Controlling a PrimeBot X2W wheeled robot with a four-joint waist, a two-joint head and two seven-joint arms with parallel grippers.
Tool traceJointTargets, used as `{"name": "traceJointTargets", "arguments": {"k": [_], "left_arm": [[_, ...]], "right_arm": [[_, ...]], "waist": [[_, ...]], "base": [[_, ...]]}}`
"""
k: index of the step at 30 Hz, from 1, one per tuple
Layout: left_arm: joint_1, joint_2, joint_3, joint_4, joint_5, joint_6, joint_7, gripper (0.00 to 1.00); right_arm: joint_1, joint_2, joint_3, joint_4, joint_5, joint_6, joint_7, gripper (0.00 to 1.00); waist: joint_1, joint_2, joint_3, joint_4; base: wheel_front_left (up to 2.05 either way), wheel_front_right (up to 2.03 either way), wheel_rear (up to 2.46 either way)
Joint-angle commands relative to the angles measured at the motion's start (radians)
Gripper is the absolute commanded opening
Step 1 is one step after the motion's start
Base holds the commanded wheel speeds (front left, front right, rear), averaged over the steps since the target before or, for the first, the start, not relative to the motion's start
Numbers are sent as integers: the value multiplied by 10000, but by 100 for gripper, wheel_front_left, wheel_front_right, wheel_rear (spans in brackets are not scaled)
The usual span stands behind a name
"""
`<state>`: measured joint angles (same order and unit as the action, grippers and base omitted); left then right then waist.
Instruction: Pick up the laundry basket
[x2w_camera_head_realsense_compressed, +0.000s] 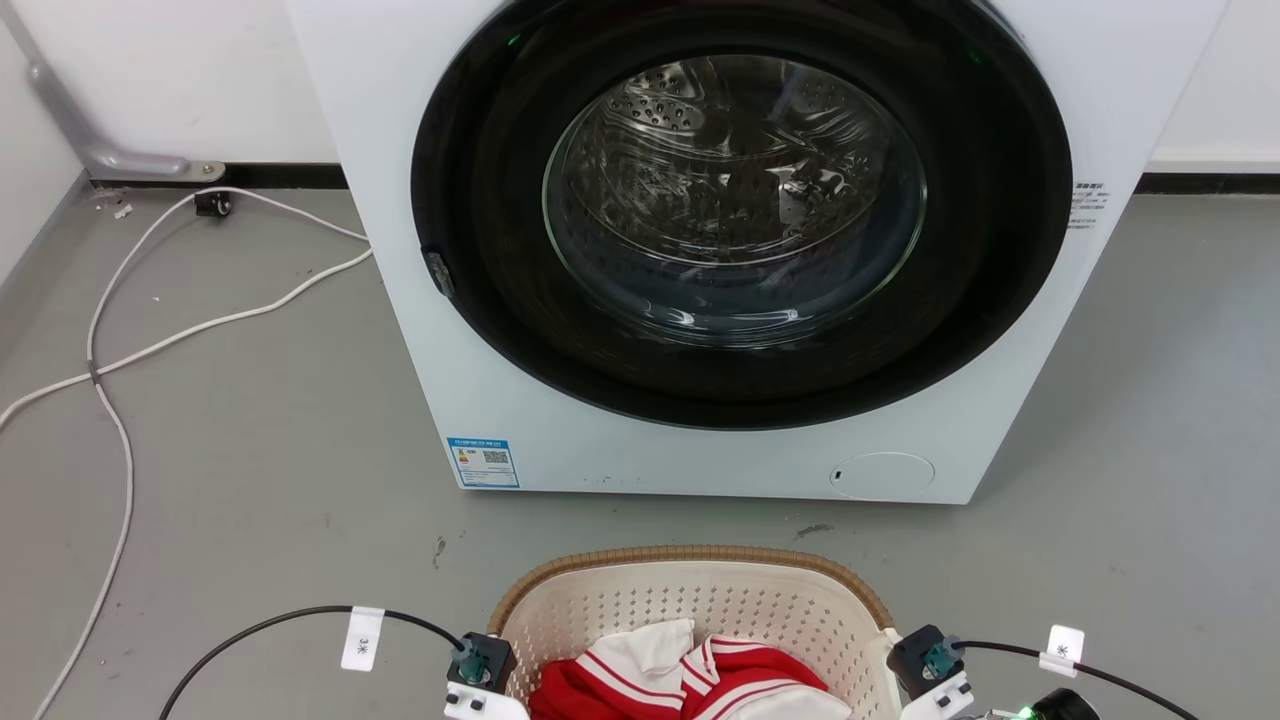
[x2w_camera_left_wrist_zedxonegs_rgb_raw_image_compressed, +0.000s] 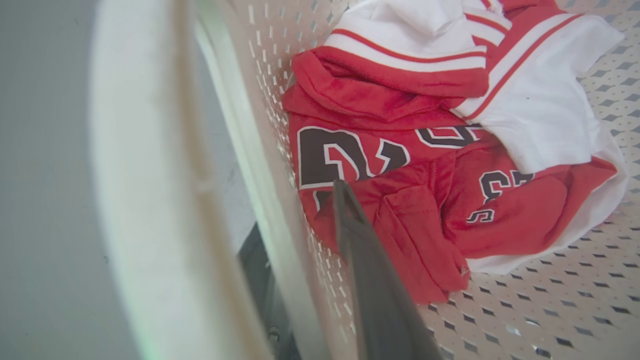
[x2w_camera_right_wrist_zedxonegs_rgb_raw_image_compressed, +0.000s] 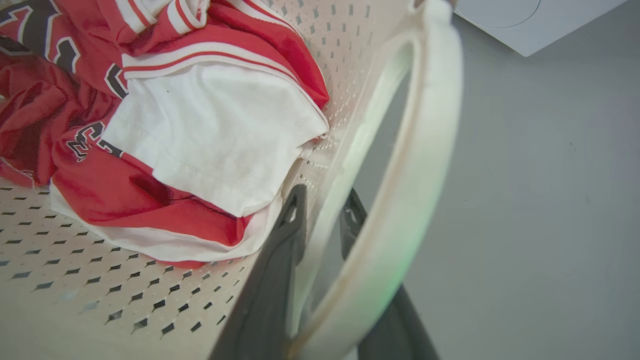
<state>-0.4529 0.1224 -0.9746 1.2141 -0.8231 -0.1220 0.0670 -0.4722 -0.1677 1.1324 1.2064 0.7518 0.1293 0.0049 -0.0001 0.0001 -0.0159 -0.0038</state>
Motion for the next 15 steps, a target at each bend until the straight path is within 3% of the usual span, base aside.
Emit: {"name": "traceJointTargets", "arguments": {"k": [1,15], "left_arm": [[-200,73,-113,-45,-63,-140,-123,0],[-309,92,-539,89,-509,-140,-219,0]], "right_arm": [[-130,-131,172,93,-30,25,-76,0],[-249,-92,635,262,445,25,-232,0]], "waist": [[1,-1,13,-3],[1,-1,25,-15]], "base": [[0,0,0],[0,0,0]]}}
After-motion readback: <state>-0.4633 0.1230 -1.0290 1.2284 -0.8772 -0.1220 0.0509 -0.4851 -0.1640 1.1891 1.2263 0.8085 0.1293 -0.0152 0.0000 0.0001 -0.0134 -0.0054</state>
